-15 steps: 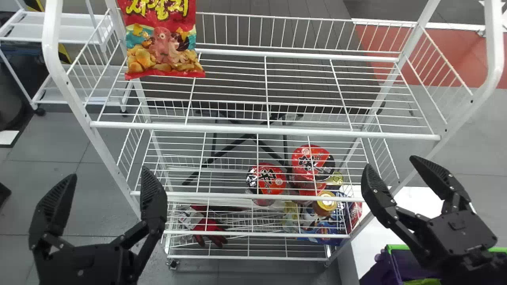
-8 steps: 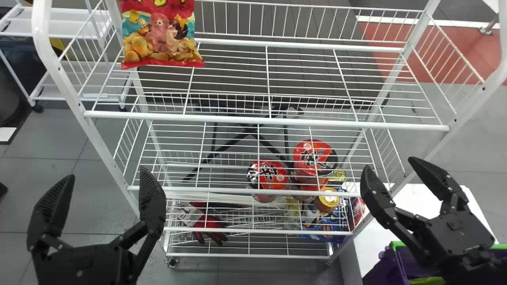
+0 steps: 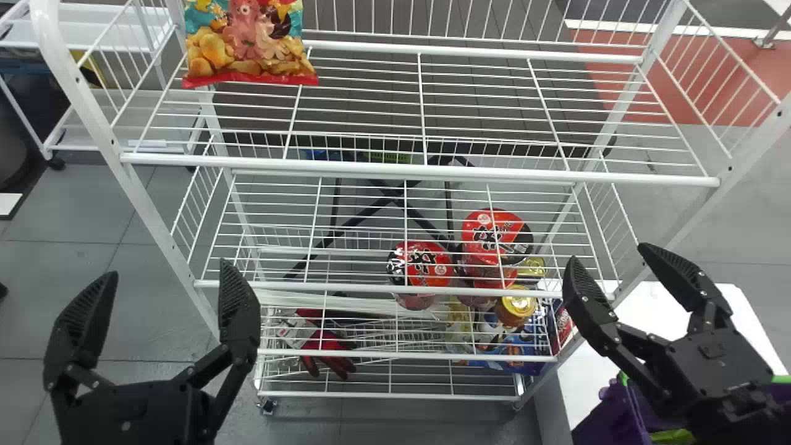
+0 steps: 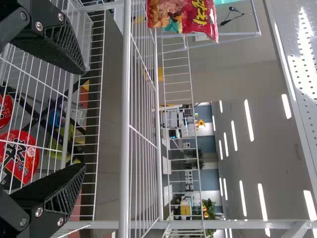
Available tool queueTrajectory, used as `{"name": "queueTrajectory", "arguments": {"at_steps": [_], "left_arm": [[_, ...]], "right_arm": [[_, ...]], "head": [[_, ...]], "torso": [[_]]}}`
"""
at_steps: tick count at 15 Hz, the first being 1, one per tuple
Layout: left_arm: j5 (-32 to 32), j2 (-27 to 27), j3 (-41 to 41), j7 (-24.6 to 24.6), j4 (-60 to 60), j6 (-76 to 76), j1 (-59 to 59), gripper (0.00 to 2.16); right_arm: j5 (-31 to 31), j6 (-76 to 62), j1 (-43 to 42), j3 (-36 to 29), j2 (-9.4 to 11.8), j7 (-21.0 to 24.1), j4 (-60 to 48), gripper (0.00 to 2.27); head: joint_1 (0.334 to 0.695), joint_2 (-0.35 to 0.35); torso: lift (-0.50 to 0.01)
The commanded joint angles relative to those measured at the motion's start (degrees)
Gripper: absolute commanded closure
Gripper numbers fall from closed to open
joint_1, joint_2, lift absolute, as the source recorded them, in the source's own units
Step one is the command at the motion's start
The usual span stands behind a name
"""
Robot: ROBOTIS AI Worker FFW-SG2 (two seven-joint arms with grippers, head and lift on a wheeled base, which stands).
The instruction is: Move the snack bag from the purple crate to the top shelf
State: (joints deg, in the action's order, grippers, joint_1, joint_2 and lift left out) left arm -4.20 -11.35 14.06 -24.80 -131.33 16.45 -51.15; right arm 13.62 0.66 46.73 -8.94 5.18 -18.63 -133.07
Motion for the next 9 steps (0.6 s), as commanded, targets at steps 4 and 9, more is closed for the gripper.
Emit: {"name": "queueTrajectory", "arguments": {"at_steps": [4,9], "left_arm": [[-0.37,0.01,0.26,-0.07,0.11,0.11,0.00,0.07],[-0.63,0.01,0.44,-0.07,-0.24,0.11,-0.18,0.07]], "right_arm": [[0.09,-0.52,0.11,-0.20,0.00,0.00,0.00,0.17],[0.53,-0.70,0.20,-0.29,0.00,0.00,0.09,0.17]], "head": [[0.695,-0.059],[0.695,-0.066]], "torso": [[-0.236],[-0.257]]}}
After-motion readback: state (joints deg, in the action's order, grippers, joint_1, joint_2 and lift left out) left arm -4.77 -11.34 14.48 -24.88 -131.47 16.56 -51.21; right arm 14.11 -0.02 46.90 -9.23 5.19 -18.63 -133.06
